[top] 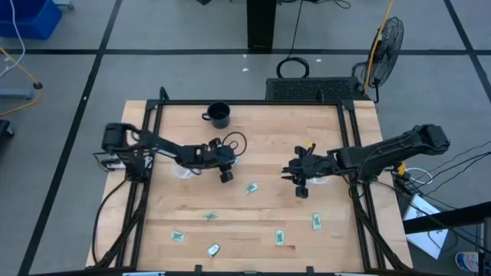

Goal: Pick and place Stevia / Truvia into bins
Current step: Put the stevia packet into the left container

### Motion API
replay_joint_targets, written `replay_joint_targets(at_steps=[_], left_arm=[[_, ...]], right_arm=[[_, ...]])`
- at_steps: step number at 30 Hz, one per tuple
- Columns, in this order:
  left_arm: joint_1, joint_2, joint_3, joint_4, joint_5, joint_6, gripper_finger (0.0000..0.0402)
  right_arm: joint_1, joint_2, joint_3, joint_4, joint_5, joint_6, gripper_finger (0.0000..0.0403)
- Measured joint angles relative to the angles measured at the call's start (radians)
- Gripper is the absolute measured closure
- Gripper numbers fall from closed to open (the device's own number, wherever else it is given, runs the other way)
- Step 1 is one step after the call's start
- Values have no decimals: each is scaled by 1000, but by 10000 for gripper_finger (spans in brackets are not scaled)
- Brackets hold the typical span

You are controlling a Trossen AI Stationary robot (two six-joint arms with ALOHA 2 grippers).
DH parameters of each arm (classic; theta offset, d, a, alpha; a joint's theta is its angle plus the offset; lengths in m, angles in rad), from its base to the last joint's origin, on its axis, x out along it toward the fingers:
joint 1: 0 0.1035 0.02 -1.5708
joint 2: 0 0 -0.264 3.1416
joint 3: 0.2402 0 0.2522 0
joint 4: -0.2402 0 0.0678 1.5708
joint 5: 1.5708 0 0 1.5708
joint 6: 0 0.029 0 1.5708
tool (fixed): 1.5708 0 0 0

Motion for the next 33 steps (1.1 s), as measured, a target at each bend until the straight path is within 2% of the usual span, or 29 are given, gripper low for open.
replay_joint_targets(at_steps=[5, 9, 11, 13, 17, 20, 23, 25, 27, 30, 33], left_arm=[[28, 59, 16, 20, -2, -17, 304], [35, 31, 14, -23, 3, -19, 370], [33, -17, 9, -62, 6, -24, 389], [24, -86, 6, -117, 8, -17, 388], [-8, -284, 10, -283, 6, -48, 395], [-58, -433, 9, -461, 1, -111, 394], [-116, -565, 10, -695, -75, -216, 396], [-149, -626, 9, -880, -127, -363, 397], [-179, -667, 7, -1019, -132, -526, 394], [-221, -689, -36, -1107, -142, -658, 396], [-235, -685, -113, -1057, -144, -683, 396]], right_arm=[[-1, -11, 1, 13, 1, -40, 318], [-1, -18, 1, 10, 3, -45, 318], [-1, -18, 1, 3, 3, -45, 318], [-1, -17, 1, 2, 3, -45, 318], [-1, -17, 1, 1, 2, -45, 318], [-1, -17, 1, 2, 2, -45, 318], [-1, -17, 1, 2, 1, -45, 318], [-1, -17, 1, 2, 1, -45, 318], [-1, -17, 0, 2, 1, -45, 318], [-1, -17, 0, 2, 1, -45, 318], [-1, -17, 0, 2, 1, -45, 318]])
